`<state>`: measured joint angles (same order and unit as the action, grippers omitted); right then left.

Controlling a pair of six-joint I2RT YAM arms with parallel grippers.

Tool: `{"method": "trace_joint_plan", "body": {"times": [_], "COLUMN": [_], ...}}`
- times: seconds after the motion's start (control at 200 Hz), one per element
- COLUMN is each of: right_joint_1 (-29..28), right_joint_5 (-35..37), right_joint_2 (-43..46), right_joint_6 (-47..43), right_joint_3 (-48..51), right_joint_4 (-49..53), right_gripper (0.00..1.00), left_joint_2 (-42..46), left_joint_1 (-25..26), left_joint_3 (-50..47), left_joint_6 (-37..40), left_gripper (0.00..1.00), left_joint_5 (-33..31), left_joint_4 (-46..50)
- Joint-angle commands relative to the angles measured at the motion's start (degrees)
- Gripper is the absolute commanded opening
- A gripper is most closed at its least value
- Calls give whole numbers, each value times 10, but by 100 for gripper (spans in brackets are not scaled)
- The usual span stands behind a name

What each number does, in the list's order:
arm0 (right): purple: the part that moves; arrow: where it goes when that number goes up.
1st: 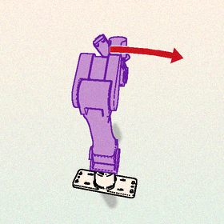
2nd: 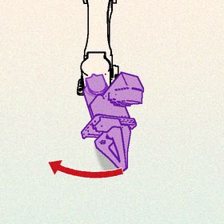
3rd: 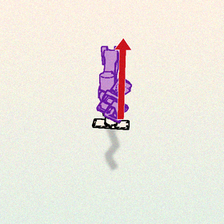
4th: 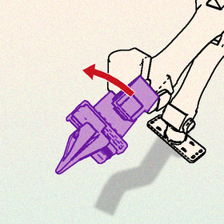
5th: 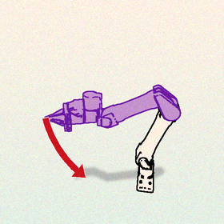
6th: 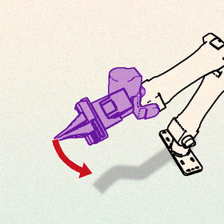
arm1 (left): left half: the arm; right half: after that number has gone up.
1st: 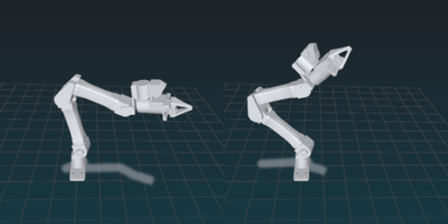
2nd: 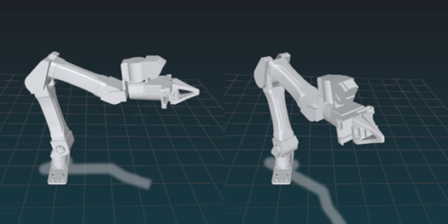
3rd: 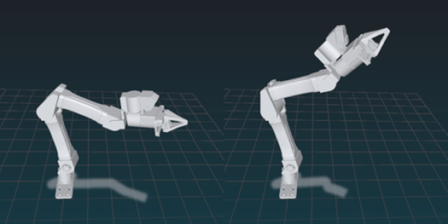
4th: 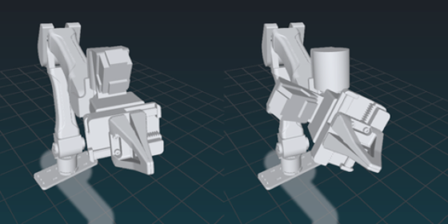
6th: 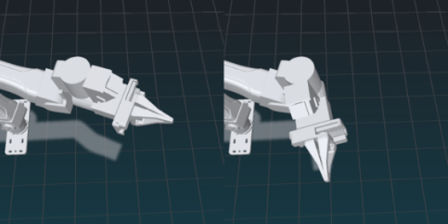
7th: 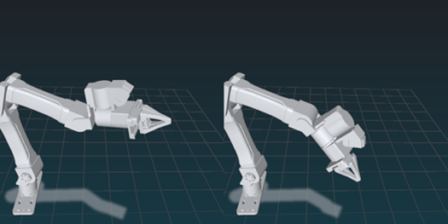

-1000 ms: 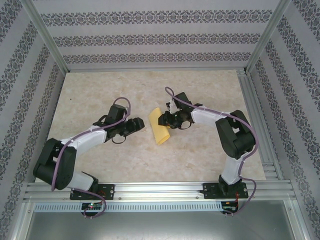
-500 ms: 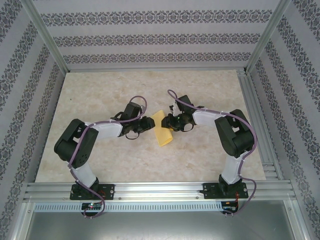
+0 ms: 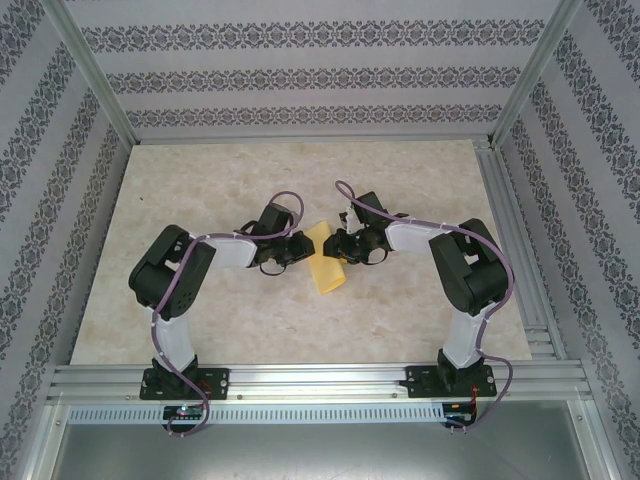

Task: Fold a paper plane with a square sheet of paper (pick it up from the middle)
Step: Hold the square sheet of paper at the center of the table.

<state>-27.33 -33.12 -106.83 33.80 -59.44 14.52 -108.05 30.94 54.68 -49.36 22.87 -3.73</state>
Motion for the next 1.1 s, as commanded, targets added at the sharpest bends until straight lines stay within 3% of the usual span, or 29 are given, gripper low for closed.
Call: {"method": "trace_joint_plan", "body": {"times": [0.0,0.265,0.53,0.799,1.094], "right_joint_1": [3,3,3,4,11], "right_joint_5": [1,-4,71,46,14], "right_joint_2": [8,46,44,-7,-50], "right_joint_6": [7,-1,-88,-180,-198], "right_joint_3": [2,-4,-47,-99,-128], "right_joint_4": [1,33,142,180,180], "right_gripper": [36,48,59,61,60], "left_joint_2": [-17,-35,-41,-46,-49], "left_joint_1": [6,8,8,9,9], "left_joint_3": [24,42,54,65,74], "left_joint_6": [21,46,63,78,89], "left_gripper": [16,15,14,14,13], "left_joint_5": [3,-1,10,18,22], "left_joint_4": [32,82,96,108,117]}}
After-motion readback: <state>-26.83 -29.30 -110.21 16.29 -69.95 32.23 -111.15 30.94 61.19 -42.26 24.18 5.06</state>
